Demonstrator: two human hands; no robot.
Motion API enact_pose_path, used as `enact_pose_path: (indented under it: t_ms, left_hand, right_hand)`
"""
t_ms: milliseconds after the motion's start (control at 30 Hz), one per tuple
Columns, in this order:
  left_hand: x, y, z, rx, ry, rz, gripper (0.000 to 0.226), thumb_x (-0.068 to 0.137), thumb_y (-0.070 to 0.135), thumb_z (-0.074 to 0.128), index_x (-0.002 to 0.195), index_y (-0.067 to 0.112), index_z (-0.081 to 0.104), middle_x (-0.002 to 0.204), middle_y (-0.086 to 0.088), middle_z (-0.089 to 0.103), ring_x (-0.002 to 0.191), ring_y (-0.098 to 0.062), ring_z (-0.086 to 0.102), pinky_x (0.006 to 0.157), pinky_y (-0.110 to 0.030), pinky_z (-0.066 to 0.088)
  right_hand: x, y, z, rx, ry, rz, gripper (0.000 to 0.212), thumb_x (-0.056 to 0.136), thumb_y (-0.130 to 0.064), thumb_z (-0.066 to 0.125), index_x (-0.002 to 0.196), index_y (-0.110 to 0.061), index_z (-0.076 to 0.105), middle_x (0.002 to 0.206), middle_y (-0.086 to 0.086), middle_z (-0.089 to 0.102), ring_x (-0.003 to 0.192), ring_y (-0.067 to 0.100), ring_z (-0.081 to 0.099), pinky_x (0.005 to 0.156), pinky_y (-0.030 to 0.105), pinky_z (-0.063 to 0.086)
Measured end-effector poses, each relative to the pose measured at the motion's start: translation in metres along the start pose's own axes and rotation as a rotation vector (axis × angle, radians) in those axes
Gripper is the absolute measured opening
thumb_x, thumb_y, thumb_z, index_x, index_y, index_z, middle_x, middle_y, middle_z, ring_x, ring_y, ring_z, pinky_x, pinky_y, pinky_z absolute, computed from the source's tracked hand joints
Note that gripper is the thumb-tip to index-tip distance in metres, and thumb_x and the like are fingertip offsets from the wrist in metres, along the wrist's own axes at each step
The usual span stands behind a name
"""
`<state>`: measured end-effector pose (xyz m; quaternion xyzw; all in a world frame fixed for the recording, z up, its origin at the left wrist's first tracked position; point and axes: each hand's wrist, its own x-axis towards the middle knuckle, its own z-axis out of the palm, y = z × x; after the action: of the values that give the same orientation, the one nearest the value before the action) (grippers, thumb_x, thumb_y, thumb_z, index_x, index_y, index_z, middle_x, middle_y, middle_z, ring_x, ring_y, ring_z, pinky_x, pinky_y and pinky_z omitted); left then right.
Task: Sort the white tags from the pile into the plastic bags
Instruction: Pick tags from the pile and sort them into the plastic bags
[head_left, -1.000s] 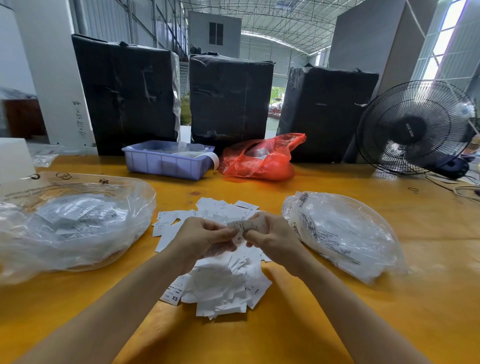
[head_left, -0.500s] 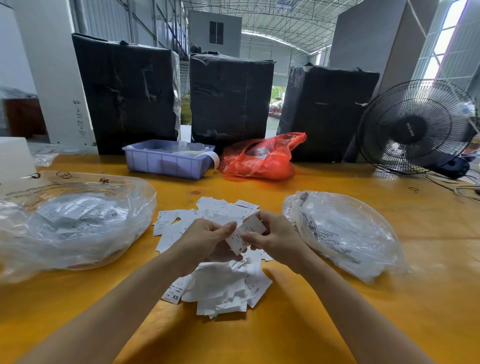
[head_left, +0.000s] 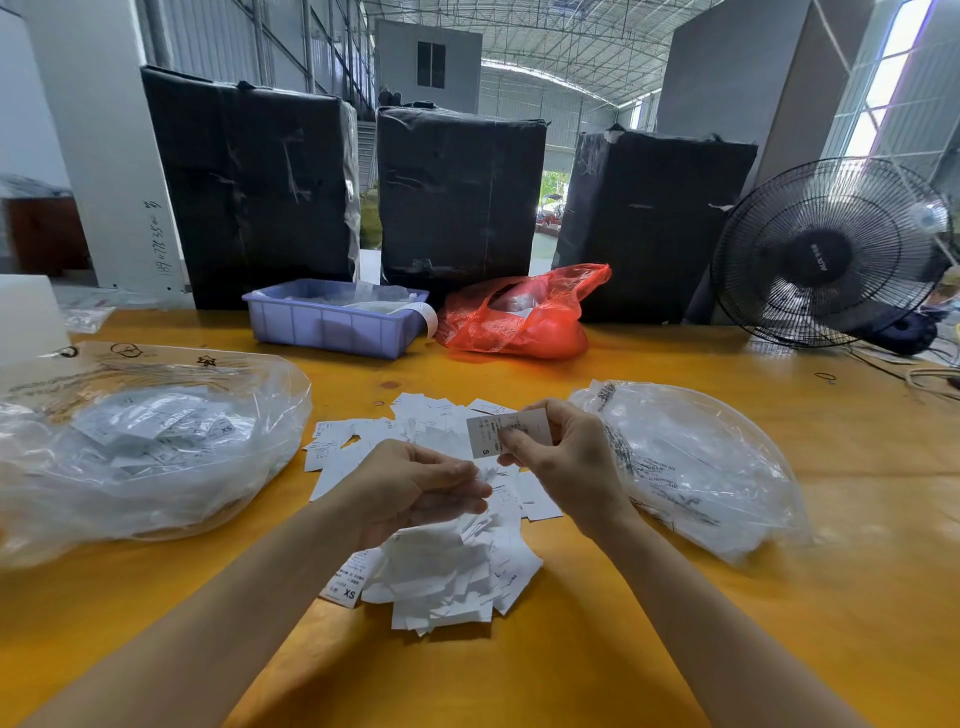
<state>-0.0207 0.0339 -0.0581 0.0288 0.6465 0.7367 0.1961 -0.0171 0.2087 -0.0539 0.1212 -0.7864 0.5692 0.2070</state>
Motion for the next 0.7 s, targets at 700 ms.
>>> enact_pose_path:
  t_ms: [700]
  left_hand:
    - [0.0005,-0.0002,-0.0031,-0.001,-0.003,-0.002,0.018,0.073,0.009,0.069,0.087,-0.003,0.073,0.092,-0.023,0.072,0.078,-0.029,0.073,0.059,-0.026,0.059]
  right_hand:
    - [-0.0026,0.0052,0.0021,-0.197,-0.003,-0.126,0.011,0.080,-0.005,0.071,0.085,-0.008,0.062,0.082,0.005,0.067,0.074,0.023,0.069,0.058,0.041,0.057]
